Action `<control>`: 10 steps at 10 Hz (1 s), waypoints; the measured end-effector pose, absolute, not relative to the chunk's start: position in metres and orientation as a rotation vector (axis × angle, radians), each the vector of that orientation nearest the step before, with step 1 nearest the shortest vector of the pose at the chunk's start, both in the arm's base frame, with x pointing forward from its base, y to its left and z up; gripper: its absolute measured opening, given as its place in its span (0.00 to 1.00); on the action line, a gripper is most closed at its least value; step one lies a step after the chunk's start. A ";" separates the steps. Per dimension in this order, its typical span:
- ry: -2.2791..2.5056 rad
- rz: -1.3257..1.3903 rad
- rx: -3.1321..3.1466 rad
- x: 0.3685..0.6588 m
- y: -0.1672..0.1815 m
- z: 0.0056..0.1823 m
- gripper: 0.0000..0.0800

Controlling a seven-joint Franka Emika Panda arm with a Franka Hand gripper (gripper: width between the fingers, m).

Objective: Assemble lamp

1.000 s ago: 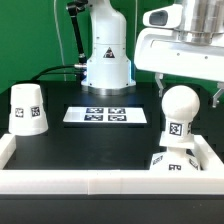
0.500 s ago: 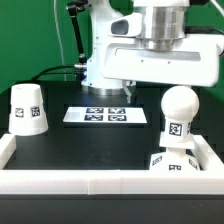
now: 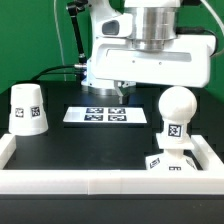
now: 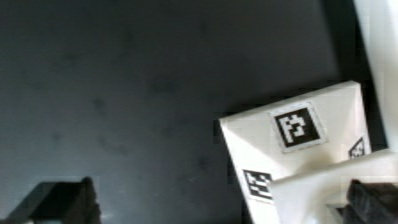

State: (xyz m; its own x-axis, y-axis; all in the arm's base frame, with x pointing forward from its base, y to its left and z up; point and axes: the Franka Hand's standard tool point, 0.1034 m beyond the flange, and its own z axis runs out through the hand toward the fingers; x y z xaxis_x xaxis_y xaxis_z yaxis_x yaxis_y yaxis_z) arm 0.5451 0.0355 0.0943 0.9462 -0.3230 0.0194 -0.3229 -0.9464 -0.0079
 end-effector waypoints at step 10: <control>0.127 -0.066 -3.186 0.497 -0.113 0.082 0.87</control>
Offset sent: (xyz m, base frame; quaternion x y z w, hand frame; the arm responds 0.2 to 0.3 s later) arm -0.0312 -0.0742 -0.0042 0.0058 0.0092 -0.0566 0.9983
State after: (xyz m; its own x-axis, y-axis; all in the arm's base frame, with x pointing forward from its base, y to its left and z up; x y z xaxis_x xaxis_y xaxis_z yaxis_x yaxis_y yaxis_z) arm 0.4968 -0.1132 0.0821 0.9960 -0.0787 0.0432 -0.0807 -0.9957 0.0461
